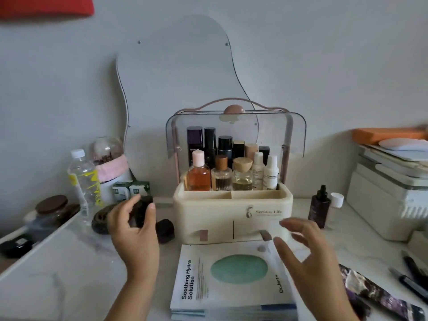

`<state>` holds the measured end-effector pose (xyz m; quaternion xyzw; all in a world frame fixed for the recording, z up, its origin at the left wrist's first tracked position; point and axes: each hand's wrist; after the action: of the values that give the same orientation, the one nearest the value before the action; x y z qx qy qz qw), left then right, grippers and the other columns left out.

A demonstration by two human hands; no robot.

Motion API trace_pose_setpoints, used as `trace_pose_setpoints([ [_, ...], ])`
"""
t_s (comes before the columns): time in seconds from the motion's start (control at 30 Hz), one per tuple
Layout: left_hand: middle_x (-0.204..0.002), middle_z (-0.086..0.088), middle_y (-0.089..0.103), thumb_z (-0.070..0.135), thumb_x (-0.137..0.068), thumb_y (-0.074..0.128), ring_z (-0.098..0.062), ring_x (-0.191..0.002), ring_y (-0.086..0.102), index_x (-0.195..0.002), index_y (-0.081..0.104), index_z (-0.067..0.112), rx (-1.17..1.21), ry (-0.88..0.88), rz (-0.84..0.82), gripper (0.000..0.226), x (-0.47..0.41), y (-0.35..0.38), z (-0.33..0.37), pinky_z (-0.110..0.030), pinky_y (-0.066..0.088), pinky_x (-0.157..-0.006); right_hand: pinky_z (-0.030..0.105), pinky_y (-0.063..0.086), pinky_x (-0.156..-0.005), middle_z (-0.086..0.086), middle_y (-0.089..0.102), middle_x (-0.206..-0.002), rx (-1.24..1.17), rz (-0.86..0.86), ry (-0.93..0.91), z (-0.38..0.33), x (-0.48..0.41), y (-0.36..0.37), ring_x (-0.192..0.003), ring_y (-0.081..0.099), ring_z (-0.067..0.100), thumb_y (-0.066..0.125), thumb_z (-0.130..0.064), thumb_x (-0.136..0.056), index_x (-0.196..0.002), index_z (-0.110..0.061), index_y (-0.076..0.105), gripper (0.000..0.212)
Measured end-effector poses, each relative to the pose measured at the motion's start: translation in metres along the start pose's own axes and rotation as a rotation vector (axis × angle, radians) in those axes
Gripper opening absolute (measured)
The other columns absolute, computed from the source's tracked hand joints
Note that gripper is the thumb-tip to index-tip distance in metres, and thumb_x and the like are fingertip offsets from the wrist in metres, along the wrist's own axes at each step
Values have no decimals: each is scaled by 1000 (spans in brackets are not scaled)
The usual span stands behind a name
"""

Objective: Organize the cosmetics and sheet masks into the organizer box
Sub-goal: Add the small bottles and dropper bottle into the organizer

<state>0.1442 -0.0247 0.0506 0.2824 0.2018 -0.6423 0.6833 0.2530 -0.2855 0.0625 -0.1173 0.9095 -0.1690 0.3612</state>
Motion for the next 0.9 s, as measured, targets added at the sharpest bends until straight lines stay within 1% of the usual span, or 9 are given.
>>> trace_pose_setpoints([
  [0.1, -124, -8, 51, 13, -77, 75, -25, -114, 51, -126, 51, 8, -76, -227, -21, 55, -18, -10, -31, -29, 38, -96, 1, 38, -81, -33, 57, -102, -8, -293, -72, -22, 12, 25, -101, 46, -19, 72, -14, -76, -91, -40, 61, 32],
  [0.17, -133, -12, 50, 15, -75, 77, -25, -122, 48, -131, 46, 7, -81, -309, -168, 65, -27, -10, -50, -29, 36, -99, -12, 17, -84, -43, 50, -102, 108, -485, -149, -26, 17, 43, -103, 21, -39, 64, -26, -82, -104, -42, 60, 27],
  [0.23, -140, -10, 47, 17, -76, 77, -22, -129, 44, -138, 41, 7, -69, -363, -318, 73, -36, -6, -66, -30, 34, -102, -14, -12, -79, -40, 36, -126, 249, -633, -214, -27, 15, 52, -114, 20, -34, 53, -40, -87, -122, -45, 51, 36],
  [0.33, -141, -6, 47, 22, -77, 77, -18, -128, 44, -140, 39, 12, -68, -432, -419, 74, -47, 3, -82, -26, 36, -97, -9, -28, -69, -37, 30, -136, 356, -719, -223, -23, 9, 57, -128, 25, -16, 49, -51, -86, -126, -49, 43, 41],
  [0.47, -111, 7, 61, 22, -77, 76, -3, -88, 58, -124, 56, 17, -72, -468, -445, 51, -51, 12, -97, -8, 45, -61, -8, -4, -86, -38, 32, -128, 323, -751, -224, -18, 6, 58, -127, 30, -14, 52, -49, -86, -123, -46, 46, 38],
  [0.53, -94, 1, 70, 21, -77, 76, -8, -74, 63, -102, 65, 17, -72, -454, -442, 27, -50, 14, -104, -13, 45, -45, -8, -4, -86, -39, 31, -128, 329, -769, -232, -20, 5, 58, -126, 30, -14, 52, -49, -86, -123, -47, 45, 37],
  [0.67, -74, 0, 70, 22, -74, 78, -24, -74, 68, -76, 65, 19, -137, -386, -403, 13, -49, 13, -107, -38, 55, -62, -11, -21, -74, -43, 29, -127, 391, -759, -261, -27, 4, 56, -122, 29, -20, 50, -52, -86, -121, -49, 43, 35],
  [0.8, -72, 6, 68, 24, -74, 78, -20, -74, 67, -76, 64, 21, -137, -351, -366, 14, -48, 3, -99, -32, 51, -62, -8, -14, -93, -46, 45, -110, 508, -693, -334, -38, 2, 48, -101, 43, -26, 65, -64, -67, -99, -52, 59, 35],
  [0.9, -72, 10, 68, 23, -76, 77, -13, -71, 65, -78, 65, 24, -80, -297, -301, 12, -61, -13, -75, -19, 46, -59, -13, -6, -84, -49, 26, -123, 380, -723, -297, -27, 6, 53, -103, 18, -29, 50, -55, -84, -118, -55, 42, 35],
])
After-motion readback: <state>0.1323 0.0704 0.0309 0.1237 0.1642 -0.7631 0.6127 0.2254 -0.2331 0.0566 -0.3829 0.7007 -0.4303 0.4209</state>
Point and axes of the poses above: each hand's wrist, its own x-axis away from the middle knuckle, its own y-axis out of the palm, z = x × y
